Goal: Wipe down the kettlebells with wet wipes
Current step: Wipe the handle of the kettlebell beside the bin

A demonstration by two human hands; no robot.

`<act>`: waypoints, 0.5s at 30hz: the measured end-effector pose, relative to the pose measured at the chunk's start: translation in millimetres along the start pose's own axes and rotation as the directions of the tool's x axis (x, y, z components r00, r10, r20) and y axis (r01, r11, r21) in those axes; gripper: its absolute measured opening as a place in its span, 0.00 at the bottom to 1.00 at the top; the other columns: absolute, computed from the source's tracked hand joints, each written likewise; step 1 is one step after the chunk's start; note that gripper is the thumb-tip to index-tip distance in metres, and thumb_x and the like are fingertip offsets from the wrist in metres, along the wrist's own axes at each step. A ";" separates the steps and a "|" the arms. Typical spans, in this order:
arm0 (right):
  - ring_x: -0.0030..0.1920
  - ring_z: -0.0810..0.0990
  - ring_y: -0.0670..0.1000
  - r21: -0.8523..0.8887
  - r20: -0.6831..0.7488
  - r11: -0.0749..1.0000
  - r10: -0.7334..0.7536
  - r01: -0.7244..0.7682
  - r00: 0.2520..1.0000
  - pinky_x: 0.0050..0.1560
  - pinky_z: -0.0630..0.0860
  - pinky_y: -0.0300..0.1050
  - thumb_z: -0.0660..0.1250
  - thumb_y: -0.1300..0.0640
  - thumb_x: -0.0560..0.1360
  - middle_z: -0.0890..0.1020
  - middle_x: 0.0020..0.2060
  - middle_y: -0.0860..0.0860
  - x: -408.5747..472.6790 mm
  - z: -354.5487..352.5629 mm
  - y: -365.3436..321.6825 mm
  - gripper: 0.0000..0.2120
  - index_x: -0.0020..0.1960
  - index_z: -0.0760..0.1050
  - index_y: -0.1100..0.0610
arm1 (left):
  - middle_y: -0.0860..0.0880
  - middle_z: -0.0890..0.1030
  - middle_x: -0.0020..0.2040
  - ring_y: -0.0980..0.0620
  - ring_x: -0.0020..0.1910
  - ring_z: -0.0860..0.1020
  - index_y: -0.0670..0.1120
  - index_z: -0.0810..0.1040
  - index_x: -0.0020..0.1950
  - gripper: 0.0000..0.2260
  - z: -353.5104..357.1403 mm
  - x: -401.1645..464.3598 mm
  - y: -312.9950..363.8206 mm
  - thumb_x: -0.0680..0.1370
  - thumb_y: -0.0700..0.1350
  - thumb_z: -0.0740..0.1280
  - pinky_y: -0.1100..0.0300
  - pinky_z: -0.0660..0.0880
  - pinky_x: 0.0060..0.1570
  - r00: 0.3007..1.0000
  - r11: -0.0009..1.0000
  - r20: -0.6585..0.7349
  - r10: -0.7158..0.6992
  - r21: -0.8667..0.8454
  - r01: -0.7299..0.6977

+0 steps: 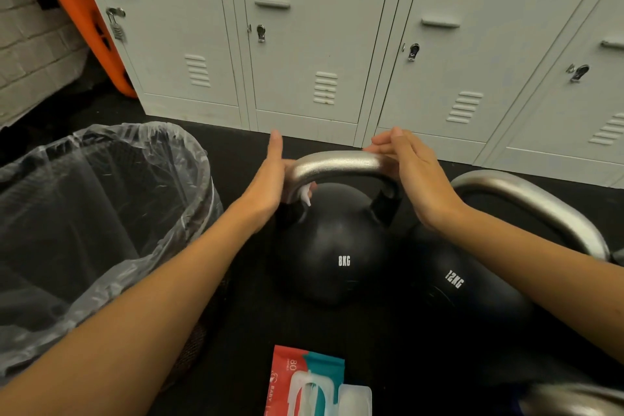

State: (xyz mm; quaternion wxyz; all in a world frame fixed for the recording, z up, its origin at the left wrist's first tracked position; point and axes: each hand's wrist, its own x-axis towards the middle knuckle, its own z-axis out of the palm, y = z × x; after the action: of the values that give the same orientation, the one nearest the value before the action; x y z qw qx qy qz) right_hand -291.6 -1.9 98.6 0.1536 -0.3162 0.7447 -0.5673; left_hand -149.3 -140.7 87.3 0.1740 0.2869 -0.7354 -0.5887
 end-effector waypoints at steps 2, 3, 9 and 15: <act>0.56 0.79 0.47 -0.012 0.000 1.000 -0.010 0.010 1.000 0.68 0.71 0.51 0.50 0.47 0.85 0.84 0.48 0.45 -0.7 0.2 -0.7 0.17 0.52 0.77 0.48 | 0.38 0.77 0.36 0.58 0.32 0.79 0.35 0.78 0.39 0.42 -0.9 -0.3 -3.2 0.80 0.61 0.33 0.66 0.66 0.49 1.000 0.999 0.016 -0.005 -0.048 0.006; 0.56 0.79 0.47 -0.016 0.001 1.000 -0.013 0.013 1.000 0.67 0.71 0.51 0.50 0.47 0.85 0.84 0.48 0.45 -0.9 0.3 -0.7 0.17 0.53 0.76 0.49 | 0.39 0.77 0.35 0.57 0.32 0.79 0.37 0.78 0.39 0.41 0.0 2.3 -1.5 0.80 0.62 0.33 0.64 0.67 0.50 1.000 0.999 0.003 -0.006 -0.041 0.006; 0.55 0.82 0.50 0.167 -0.020 0.984 0.073 -0.069 0.997 0.59 0.75 0.45 0.50 0.47 0.85 0.85 0.49 0.51 5.2 -3.9 -2.6 0.19 0.52 0.77 0.53 | 0.47 0.78 0.45 0.47 0.47 0.75 0.48 0.78 0.53 0.35 20.9 -3.7 28.5 0.78 0.66 0.37 0.51 0.68 0.53 0.988 0.917 -0.100 0.114 0.394 -0.066; 0.55 0.83 0.49 0.337 -0.113 0.938 0.121 -0.077 0.986 0.63 0.73 0.42 0.49 0.49 0.85 0.84 0.51 0.54 13.6 -24.4 -9.5 0.19 0.54 0.76 0.57 | 0.45 0.77 0.50 0.45 0.50 0.74 0.44 0.74 0.52 0.27 43.0 -9.2 35.5 0.81 0.62 0.44 0.51 0.67 0.51 0.884 0.412 0.054 0.465 0.871 -0.270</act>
State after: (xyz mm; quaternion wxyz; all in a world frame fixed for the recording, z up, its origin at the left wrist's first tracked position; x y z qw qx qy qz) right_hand -313.4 6.1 116.8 0.1834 -0.2098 0.6623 -0.6955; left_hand -175.4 -96.8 111.8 0.2051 0.2218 -0.9514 -0.0601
